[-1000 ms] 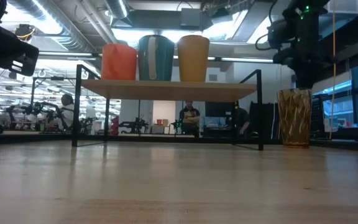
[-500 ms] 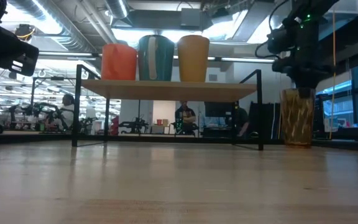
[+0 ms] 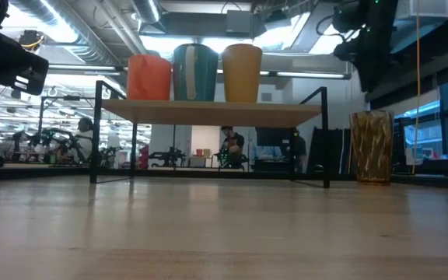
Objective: Stack small to large cups/mugs on shelf
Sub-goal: Put the brown cup on the shelf
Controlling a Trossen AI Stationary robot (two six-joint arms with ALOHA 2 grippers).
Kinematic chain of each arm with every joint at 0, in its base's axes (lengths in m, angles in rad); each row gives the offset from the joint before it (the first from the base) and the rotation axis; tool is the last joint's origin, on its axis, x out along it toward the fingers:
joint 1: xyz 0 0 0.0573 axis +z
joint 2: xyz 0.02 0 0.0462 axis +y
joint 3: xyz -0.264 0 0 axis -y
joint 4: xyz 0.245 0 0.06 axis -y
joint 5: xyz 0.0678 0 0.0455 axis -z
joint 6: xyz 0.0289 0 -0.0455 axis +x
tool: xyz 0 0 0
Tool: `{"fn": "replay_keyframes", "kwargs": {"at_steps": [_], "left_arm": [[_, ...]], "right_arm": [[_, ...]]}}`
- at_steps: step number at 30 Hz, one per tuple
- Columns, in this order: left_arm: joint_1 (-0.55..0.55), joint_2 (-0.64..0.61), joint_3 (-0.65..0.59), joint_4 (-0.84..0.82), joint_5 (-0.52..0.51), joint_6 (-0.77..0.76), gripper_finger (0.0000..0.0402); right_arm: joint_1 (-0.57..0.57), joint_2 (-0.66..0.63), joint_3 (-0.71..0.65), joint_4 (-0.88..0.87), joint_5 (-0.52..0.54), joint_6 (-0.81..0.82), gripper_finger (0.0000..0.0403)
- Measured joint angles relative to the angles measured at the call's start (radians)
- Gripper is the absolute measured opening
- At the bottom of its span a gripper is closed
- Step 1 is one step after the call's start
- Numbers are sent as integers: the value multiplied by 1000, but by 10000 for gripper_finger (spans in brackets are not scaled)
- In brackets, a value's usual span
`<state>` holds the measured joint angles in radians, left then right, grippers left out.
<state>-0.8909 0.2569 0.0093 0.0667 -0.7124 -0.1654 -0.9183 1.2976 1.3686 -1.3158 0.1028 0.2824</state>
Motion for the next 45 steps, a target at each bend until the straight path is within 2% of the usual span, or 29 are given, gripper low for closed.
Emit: {"fn": "replay_keyframes", "kwargs": {"at_steps": [2, 7, 15, 19, 37, 45], "left_arm": [[0, 0, 0, 0, 0, 0, 50], [0, 0, 0, 0, 0, 0, 46], [0, 0, 0, 0, 0, 0, 50], [0, 0, 0, 0, 0, 0, 46], [0, 0, 0, 0, 0, 0, 48], [0, 0, 0, 0, 0, 0, 46]], "right_arm": [[-3, 0, 17, -54, 32, -5, 82], [-15, 1, -20, -115, 30, -4, 91], [-16, 1, -116, -36, 34, 29, 167], [-16, 1, -169, 9, 34, 36, 189], [-9, 1, -294, 87, 46, 92, 134], [-9, 1, -326, 83, 44, 114, 129]]}}
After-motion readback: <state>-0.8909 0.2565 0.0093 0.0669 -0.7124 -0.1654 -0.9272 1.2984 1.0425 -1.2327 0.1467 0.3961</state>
